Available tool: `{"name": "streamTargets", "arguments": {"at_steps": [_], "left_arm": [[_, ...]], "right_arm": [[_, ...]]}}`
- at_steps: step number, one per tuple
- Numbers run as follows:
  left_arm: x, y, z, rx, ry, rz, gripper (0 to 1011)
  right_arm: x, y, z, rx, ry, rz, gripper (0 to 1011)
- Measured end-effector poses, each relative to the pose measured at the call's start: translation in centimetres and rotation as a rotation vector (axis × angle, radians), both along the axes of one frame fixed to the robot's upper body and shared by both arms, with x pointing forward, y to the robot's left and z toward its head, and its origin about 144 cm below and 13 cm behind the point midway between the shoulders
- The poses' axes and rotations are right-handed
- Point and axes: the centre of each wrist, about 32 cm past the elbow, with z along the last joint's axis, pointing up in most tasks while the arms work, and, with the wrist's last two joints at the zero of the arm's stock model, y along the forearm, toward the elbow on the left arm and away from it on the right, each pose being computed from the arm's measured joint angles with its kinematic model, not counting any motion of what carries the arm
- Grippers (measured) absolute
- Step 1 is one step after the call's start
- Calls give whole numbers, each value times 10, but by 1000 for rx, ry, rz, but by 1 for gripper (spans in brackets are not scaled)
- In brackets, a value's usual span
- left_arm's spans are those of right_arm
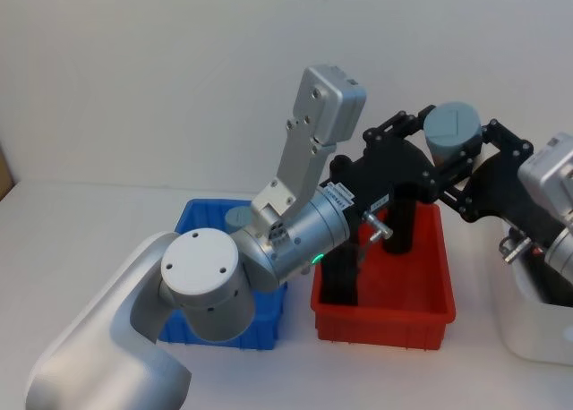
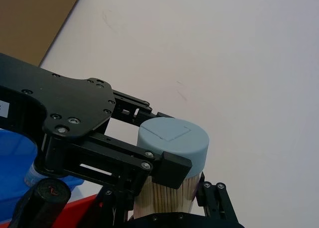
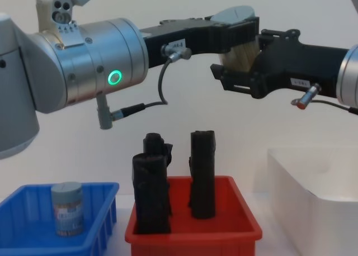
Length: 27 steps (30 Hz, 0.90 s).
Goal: Pick the cotton swabs from the blue box and place them into the white box.
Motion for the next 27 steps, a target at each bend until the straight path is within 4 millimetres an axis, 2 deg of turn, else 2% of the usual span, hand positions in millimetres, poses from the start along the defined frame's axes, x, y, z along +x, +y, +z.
{"name": "streamTargets", "arguments": {"at_steps": [4,8,11,17,27], "left_arm": [[0,0,0,1,0,0,669],[0,-1,0,3,2,-1,732],[0,-1,0,3,2,-1,854],[0,-1,0,4,2,-1,993],[0,-1,0,3,2,-1,1004]], "right_arm": [[0,0,0,-4,-2,1,668],[0,2,0,-9,-4,12,668],[0,2,0,-10,-5,12,668],[-1,0,0,-9,-5,8,668],[-8,-13,-11,38,18,-72,667]]}}
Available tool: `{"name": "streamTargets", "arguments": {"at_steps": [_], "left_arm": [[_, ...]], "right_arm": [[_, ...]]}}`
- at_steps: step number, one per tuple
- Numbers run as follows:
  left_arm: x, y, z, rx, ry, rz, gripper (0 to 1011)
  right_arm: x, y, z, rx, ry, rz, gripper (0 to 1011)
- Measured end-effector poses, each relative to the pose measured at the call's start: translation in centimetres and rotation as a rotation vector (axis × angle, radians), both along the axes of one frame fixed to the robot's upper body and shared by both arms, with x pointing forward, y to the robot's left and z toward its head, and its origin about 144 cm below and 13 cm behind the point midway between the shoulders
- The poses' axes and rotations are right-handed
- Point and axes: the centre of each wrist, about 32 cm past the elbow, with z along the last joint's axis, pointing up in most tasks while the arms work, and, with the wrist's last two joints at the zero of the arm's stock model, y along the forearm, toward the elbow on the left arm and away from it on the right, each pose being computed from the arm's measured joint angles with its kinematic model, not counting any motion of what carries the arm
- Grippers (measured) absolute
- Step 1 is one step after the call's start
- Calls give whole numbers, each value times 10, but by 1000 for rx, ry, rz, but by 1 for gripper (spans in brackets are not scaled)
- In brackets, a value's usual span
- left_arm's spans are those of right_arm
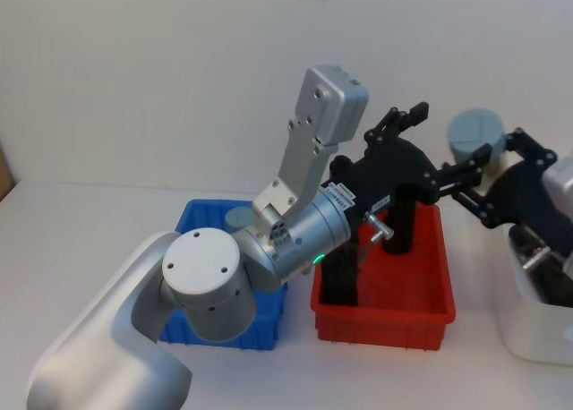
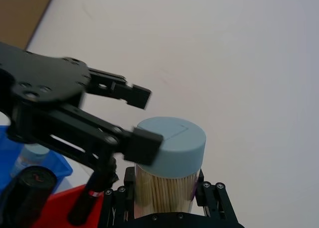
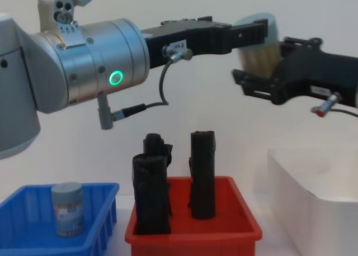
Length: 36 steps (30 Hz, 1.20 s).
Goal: Pick the cotton swabs from the blue box and place them into the white box.
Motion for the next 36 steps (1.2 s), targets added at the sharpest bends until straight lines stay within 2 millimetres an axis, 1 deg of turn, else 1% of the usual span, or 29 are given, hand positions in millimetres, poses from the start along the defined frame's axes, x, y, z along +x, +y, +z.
{"name": "streamTargets", "arguments": {"at_steps": [8,20,31,36], "left_arm": [[0,0,0,0,0,0,1004],[0,0,0,0,0,0,1004],[0,0,0,0,0,0,1003],[0,0,0,0,0,0,1004]], "right_arm": [[-8,-15,-12,61,23,-94,667],[-19,-47,-34,192,100,-271,667],[-17,-76,-50,285,248,-402,667],[-13,-85,-52,298,318,-420,667]]}}
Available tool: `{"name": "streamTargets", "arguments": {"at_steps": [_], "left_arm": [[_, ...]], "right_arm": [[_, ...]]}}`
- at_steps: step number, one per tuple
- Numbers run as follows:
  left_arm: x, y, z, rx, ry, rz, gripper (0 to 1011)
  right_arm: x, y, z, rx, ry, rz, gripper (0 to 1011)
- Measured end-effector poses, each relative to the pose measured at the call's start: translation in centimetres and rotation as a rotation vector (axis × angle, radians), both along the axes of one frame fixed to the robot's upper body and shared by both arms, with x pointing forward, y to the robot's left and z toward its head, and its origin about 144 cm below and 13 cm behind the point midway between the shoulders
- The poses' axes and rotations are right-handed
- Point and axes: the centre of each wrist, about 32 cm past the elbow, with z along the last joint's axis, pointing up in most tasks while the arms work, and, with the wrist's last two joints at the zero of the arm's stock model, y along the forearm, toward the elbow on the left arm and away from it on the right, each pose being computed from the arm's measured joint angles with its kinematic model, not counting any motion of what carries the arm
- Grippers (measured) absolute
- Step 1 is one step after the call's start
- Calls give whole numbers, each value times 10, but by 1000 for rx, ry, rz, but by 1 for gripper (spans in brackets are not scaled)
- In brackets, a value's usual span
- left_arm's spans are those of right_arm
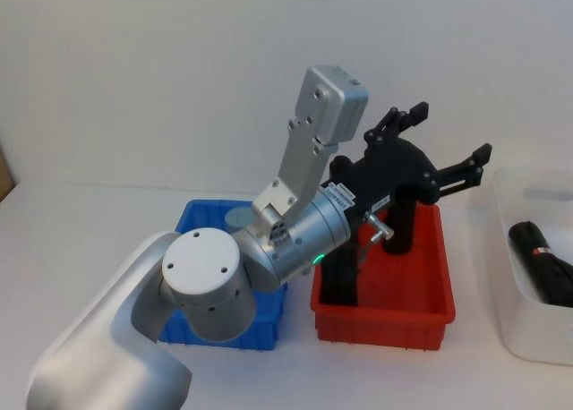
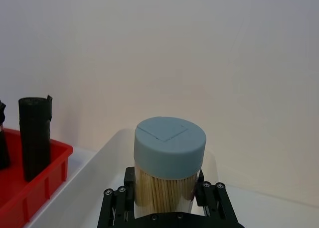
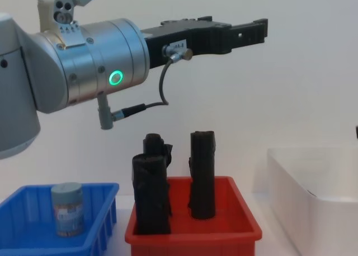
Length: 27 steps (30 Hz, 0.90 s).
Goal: Pick the cotton swabs from the blue box and place them into the white box.
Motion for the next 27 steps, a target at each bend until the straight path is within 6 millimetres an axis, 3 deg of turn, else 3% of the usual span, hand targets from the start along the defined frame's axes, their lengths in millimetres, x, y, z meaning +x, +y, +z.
{"name": "streamTargets", "arguments": {"at_steps": [15,27], "left_arm": [[0,0,0,0,0,0,1004],[0,0,0,0,0,0,1003]], "right_arm": [[15,-9,13,21,144,118,667],[30,7,42,-8,140,271,667]]}}
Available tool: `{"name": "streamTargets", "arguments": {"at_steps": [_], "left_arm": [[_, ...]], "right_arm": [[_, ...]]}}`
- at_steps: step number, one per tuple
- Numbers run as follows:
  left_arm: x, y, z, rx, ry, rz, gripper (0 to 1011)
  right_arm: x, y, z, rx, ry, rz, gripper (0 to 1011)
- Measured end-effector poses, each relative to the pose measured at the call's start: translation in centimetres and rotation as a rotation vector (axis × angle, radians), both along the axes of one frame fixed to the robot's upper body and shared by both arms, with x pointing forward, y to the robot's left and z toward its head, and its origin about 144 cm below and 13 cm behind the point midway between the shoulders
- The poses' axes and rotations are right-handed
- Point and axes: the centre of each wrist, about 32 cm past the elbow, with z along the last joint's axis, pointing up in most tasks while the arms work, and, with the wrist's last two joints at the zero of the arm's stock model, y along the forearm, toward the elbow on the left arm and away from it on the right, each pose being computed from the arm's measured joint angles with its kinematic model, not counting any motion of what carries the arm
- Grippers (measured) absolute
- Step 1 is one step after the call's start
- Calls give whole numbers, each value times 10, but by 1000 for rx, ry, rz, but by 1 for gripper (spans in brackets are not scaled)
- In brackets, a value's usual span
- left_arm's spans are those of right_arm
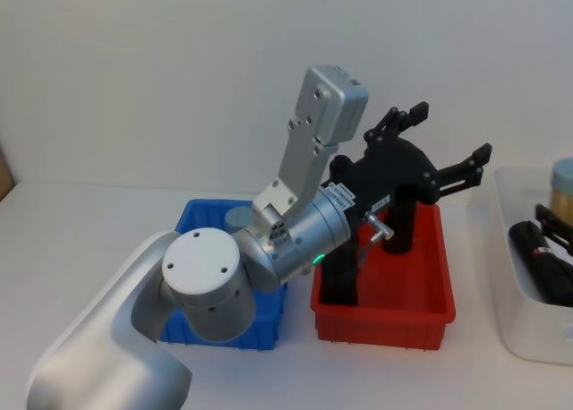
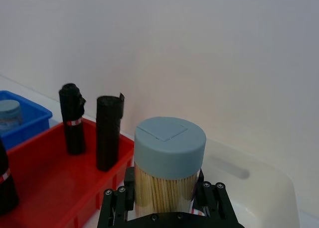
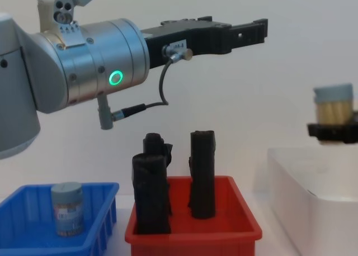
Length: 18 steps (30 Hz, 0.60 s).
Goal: Pick the cotton swabs from the blue box and place them into the white box.
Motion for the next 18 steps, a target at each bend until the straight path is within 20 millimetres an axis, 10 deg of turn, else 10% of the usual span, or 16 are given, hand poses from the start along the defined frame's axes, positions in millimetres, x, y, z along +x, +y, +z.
{"name": "streamTargets", "arguments": {"at_steps": [18], "left_arm": [[0,0,0,0,0,0,1004]], "right_arm": [[21,21,29,-69,-88,73,667]]}}
